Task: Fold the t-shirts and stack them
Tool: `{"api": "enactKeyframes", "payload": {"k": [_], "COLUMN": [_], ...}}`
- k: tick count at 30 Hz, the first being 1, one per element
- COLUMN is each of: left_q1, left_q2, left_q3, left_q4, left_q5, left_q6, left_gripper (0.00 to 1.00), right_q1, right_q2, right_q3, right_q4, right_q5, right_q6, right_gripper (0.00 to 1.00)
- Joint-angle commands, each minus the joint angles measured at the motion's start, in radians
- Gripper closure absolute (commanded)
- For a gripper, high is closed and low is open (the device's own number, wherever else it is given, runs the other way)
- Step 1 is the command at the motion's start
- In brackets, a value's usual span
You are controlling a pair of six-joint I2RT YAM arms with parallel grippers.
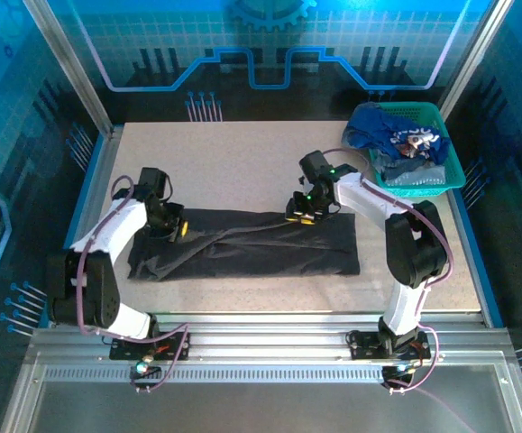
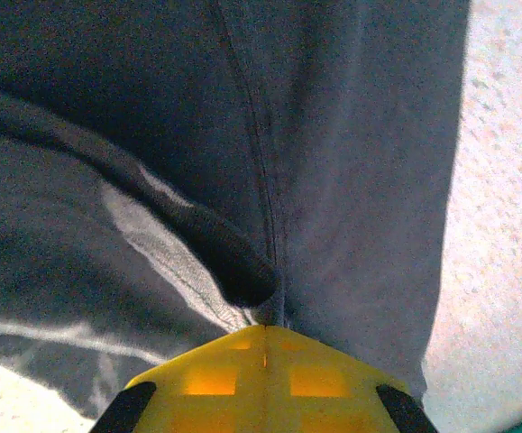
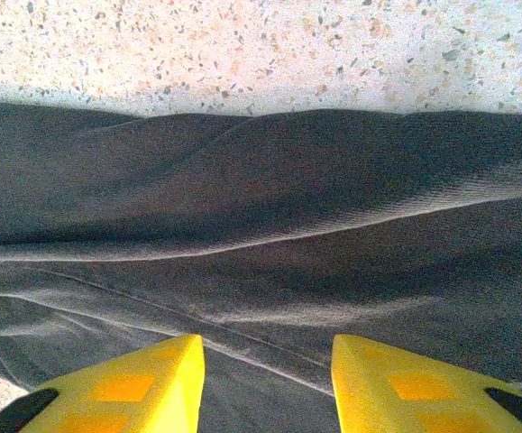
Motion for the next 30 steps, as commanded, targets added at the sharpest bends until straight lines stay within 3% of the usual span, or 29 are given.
{"api": "enactKeyframes", "payload": {"k": [1, 8, 16, 26, 30], "left_q1": [-0.025, -0.140, -0.341, -0.448, -0.459], "left_q2": [-0.068, -0.151, -0.244, -0.308, -0.284], "left_q3": [-0.044, -0.101, -0.112, -0.175, -0.249], "left_q4": [-0.098, -0.115, -0.231, -0.326, -0.255], "left_q5": [0.028, 0.058, -0.028, -0.108, -0.106], "left_q6": [0.027, -0.068, -0.160, -0.151, -0.139], "left_gripper": [1.00, 1.00, 1.00, 1.00, 1.00], "right_q1": [-0.011, -0.014, -0.019, -0.033, -0.047], "right_q2": [-0.029, -0.043, -0.099, -0.138, -0.136], "right_q3": [0.026, 0.020, -0.023, -0.083, -0.115], "right_q4": [-0.025, -0.027, -0.036, -0.056, -0.059], "right_q5": [-0.008, -0.008, -0.004, 0.015, 0.033], "right_q6": [-0.018, -0.022, -0.026, -0.033, -0.016], "right_gripper": [0.57, 0.58, 0.58, 0.58, 0.58]}}
